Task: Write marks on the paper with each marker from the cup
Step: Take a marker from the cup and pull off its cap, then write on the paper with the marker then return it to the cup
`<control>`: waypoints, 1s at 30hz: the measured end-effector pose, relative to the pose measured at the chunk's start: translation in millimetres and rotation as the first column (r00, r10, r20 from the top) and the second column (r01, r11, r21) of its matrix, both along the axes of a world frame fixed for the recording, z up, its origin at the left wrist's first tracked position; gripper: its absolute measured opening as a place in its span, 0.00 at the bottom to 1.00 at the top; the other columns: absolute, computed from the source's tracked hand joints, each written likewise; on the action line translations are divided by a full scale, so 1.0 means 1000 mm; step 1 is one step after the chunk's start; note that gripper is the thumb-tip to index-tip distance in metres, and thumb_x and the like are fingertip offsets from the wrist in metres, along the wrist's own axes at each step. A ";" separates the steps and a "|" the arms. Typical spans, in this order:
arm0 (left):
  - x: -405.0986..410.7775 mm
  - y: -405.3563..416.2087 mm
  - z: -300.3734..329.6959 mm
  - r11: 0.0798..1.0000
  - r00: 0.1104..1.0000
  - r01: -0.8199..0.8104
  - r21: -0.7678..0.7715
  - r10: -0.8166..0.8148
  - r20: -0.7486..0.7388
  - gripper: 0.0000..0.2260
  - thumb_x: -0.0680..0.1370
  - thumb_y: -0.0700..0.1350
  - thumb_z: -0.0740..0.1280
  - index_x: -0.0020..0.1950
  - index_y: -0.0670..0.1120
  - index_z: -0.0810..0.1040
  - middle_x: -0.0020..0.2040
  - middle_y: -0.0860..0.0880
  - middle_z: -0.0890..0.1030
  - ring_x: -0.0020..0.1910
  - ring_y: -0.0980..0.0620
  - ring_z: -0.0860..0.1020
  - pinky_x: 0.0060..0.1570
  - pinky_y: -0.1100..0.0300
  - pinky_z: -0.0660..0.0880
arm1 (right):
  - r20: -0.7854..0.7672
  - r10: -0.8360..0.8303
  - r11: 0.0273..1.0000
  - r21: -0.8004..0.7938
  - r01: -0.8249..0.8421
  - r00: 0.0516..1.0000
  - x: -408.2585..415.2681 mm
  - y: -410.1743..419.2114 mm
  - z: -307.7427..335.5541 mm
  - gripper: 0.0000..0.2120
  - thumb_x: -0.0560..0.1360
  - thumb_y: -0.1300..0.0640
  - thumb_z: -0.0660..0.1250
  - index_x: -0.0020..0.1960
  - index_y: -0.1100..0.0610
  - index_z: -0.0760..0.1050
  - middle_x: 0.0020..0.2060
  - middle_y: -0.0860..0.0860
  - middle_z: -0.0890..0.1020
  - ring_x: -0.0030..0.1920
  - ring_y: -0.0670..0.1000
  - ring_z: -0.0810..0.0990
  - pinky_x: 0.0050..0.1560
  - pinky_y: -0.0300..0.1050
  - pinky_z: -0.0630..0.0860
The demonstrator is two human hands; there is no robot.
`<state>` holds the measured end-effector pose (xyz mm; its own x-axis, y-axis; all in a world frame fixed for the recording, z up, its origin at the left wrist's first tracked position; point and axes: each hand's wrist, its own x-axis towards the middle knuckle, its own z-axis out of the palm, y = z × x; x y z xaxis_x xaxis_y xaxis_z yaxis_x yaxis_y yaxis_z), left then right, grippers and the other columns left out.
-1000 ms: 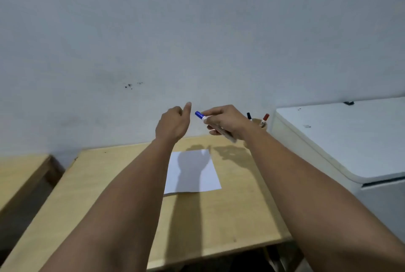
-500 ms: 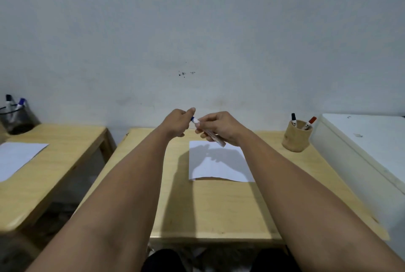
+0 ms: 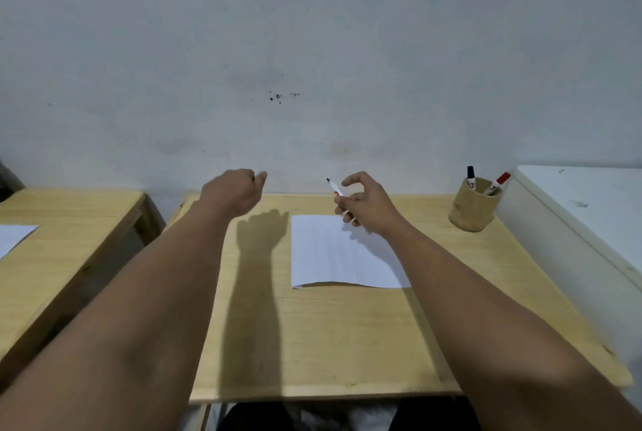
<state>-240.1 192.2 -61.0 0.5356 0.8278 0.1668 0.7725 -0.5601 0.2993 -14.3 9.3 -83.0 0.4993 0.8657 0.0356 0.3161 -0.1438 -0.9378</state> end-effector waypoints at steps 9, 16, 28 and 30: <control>0.012 -0.022 -0.091 0.995 0.958 0.033 0.097 -0.004 -0.286 0.19 0.83 0.57 0.52 0.60 0.45 0.73 0.56 0.44 0.81 0.53 0.41 0.81 0.44 0.52 0.68 | -0.543 -0.063 0.987 0.089 0.132 0.837 0.006 0.019 0.006 0.13 0.84 0.63 0.61 0.60 0.58 0.84 0.49 0.58 0.87 0.38 0.56 0.86 0.41 0.47 0.85; 0.011 -0.026 -0.086 0.997 0.954 0.020 0.071 0.002 -0.301 0.22 0.82 0.62 0.52 0.63 0.46 0.70 0.57 0.45 0.80 0.52 0.42 0.80 0.43 0.51 0.69 | -0.599 -0.039 0.985 0.113 0.133 0.800 0.010 0.018 -0.008 0.13 0.83 0.69 0.65 0.63 0.58 0.81 0.49 0.56 0.90 0.42 0.54 0.89 0.41 0.45 0.85; -0.012 -0.068 -0.073 0.946 0.961 0.242 0.214 -0.264 0.081 0.20 0.79 0.59 0.56 0.61 0.48 0.75 0.56 0.51 0.80 0.55 0.45 0.77 0.46 0.51 0.74 | -0.478 -0.230 0.944 0.104 0.315 0.848 -0.008 0.008 0.000 0.14 0.84 0.48 0.66 0.51 0.56 0.85 0.31 0.52 0.82 0.28 0.48 0.79 0.33 0.39 0.74; -0.010 -0.089 -0.080 0.924 0.925 0.354 0.144 -0.368 0.090 0.20 0.81 0.60 0.57 0.66 0.52 0.75 0.63 0.54 0.79 0.62 0.49 0.76 0.54 0.51 0.75 | -0.499 -0.228 0.946 0.090 0.312 0.836 -0.014 0.007 -0.002 0.10 0.82 0.54 0.66 0.51 0.56 0.84 0.33 0.54 0.84 0.28 0.49 0.79 0.33 0.41 0.72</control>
<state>-250.0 103.5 -140.8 0.7656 0.5512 0.3317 0.4761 -0.8323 0.2840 -28.6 16.5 -84.8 0.7034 0.6967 -0.1408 -0.2037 0.0079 -0.9790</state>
